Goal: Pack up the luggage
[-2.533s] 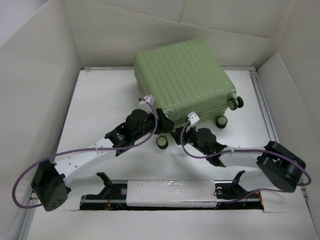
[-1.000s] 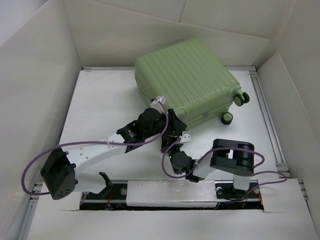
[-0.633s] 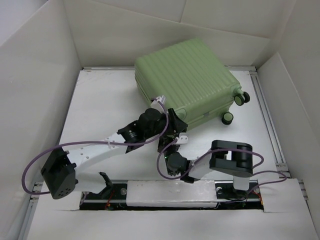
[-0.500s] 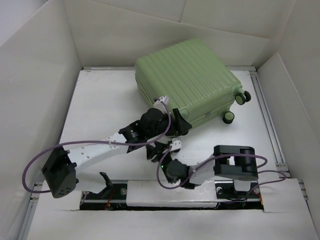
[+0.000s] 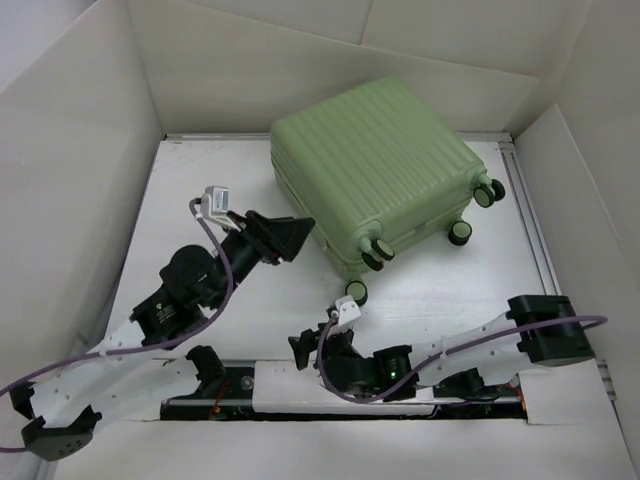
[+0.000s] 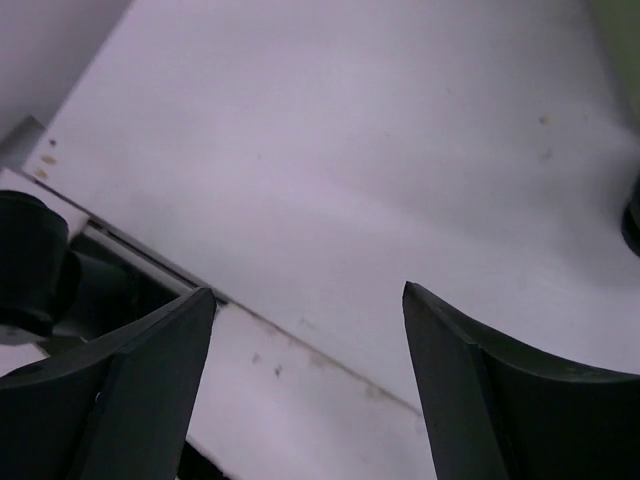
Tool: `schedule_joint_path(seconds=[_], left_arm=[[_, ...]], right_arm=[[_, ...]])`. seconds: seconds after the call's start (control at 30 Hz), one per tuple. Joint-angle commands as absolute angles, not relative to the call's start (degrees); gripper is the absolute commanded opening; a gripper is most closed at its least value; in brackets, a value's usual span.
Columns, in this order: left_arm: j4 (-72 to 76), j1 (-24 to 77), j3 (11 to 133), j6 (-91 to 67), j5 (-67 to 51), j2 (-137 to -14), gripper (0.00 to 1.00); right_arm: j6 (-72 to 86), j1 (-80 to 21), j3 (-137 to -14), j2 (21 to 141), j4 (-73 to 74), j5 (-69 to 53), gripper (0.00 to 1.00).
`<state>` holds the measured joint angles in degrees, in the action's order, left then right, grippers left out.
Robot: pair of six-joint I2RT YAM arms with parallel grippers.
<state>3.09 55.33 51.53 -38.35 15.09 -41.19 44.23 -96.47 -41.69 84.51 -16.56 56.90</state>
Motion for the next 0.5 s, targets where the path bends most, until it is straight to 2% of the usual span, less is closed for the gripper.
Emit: schedule_joint_path(seconds=[0.0, 0.07, 0.2, 0.3, 0.47], left_arm=[[0.3, 55.3, 40.0, -38.9, 18.2, -42.3, 0.61], [3.1, 55.3, 35.6, -39.9, 15.8, -42.3, 0.60], [8.7, 56.0, 28.1, -42.9, 14.1, -43.7, 0.60], [13.2, 57.3, 25.1, -44.0, 14.6, -44.8, 0.61], [18.1, 57.3, 24.3, -43.4, 12.4, -48.4, 0.64]], right_arm=[[61.1, -97.6, -48.3, 81.6, 16.9, 57.9, 0.82], [66.4, -97.6, -53.2, 80.2, 32.6, 58.7, 0.82], [80.6, -98.9, -60.3, 78.9, 54.5, 60.3, 0.84], [85.2, -99.4, -63.0, 76.3, 64.0, 61.6, 0.86], [87.3, -98.4, -65.5, 71.2, 71.6, 65.0, 0.91]])
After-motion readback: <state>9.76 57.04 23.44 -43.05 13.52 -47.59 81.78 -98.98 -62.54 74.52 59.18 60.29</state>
